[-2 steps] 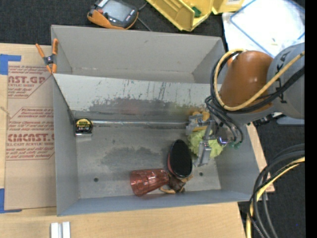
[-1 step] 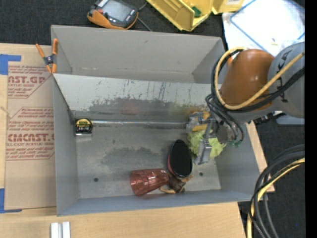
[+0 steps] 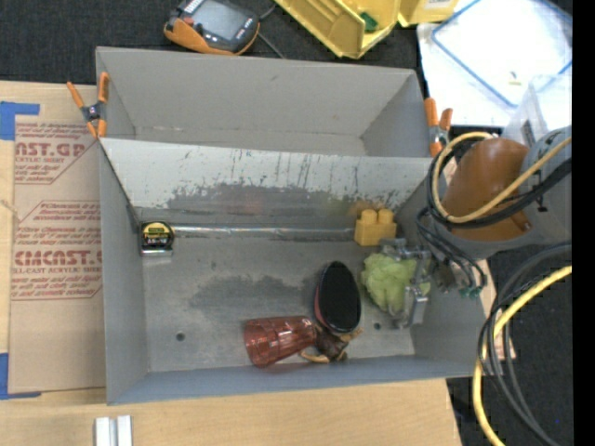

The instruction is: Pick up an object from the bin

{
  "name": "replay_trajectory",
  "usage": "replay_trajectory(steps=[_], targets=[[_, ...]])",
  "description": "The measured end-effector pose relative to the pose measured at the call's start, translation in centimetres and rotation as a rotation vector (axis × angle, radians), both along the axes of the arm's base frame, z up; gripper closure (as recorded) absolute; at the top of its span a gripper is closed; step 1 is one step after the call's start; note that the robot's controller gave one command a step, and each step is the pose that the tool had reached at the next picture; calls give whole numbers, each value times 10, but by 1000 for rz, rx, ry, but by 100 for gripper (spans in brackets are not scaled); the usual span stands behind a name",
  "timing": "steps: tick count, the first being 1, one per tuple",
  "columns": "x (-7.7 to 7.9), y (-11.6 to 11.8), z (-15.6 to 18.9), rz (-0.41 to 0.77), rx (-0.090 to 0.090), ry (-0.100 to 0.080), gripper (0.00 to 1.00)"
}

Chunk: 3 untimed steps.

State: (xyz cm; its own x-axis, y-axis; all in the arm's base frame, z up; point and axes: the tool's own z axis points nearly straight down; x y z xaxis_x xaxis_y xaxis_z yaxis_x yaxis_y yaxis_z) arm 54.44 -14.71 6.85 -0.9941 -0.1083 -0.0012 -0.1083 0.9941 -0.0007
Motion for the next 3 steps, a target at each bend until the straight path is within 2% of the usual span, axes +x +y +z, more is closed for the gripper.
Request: replay_trajectory(steps=[1, 2, 3], targets=[[-4, 5, 2, -62, 3, -12, 0], [2, 3, 3, -4, 1, -8, 0], [-1, 6, 3, -48, 4, -14, 0]])
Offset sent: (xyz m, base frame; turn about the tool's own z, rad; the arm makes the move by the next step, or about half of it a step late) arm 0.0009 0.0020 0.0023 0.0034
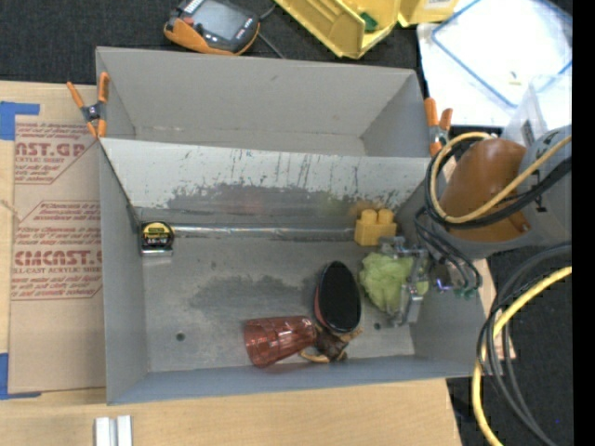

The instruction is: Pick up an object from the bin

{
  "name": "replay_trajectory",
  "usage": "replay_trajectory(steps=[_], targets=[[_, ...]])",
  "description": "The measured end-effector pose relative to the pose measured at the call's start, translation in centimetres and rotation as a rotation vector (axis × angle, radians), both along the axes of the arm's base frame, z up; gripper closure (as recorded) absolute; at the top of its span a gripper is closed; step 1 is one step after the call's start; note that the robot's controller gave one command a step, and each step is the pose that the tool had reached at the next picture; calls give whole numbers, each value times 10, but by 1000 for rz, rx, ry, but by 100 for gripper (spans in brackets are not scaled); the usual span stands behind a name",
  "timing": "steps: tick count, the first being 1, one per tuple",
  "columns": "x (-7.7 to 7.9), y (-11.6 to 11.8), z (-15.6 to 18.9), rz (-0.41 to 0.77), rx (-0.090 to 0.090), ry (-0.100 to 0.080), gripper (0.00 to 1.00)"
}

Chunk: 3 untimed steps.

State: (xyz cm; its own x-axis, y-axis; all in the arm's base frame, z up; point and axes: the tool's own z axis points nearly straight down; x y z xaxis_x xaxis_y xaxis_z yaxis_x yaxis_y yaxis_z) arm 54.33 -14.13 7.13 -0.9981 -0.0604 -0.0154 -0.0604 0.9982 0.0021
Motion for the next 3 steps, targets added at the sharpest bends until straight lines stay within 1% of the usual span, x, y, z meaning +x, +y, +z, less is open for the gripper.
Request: replay_trajectory(steps=[1, 3], targets=[[4, -1, 1, 38, -2, 1, 100], [4, 0, 7, 39, -1, 4, 100]])
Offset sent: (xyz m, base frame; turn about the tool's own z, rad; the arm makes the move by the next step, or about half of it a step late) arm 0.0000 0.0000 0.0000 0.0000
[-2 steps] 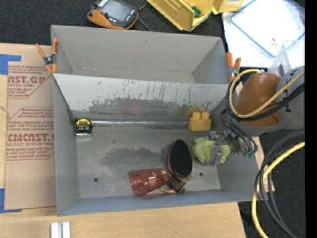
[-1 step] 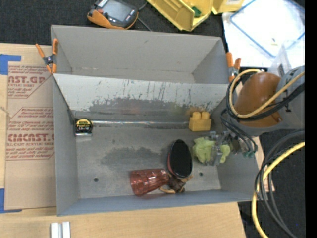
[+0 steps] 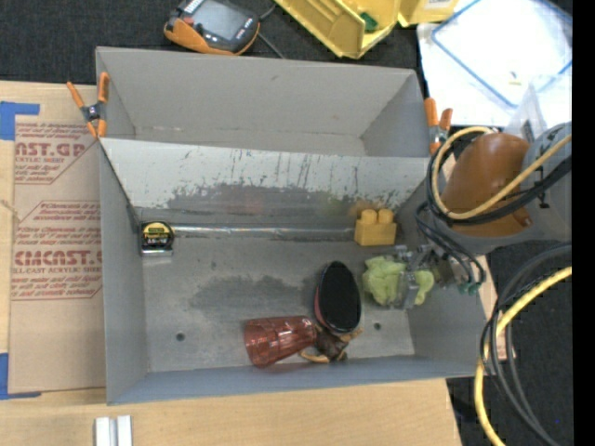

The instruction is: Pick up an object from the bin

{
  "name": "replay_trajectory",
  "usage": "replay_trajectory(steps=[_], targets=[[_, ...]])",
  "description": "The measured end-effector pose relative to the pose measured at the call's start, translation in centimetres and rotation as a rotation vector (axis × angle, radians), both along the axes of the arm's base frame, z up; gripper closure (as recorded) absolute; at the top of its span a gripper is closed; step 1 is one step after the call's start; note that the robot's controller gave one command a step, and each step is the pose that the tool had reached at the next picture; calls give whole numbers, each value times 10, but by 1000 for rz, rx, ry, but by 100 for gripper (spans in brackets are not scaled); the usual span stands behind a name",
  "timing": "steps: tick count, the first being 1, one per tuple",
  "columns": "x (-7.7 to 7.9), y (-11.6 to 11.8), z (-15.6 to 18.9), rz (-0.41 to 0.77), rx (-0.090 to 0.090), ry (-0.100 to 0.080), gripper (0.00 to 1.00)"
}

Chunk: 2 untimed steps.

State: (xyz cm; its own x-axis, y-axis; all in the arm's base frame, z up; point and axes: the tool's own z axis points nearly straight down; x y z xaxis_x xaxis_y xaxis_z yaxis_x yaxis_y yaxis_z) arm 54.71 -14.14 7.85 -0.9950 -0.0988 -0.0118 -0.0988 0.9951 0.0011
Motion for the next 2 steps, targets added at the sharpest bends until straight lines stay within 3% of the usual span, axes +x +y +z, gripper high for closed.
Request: replay_trajectory(steps=[1, 2], targets=[[-3, 1, 23, 0, 2, 9, 100], [0, 0, 58, 0, -1, -1, 100]])
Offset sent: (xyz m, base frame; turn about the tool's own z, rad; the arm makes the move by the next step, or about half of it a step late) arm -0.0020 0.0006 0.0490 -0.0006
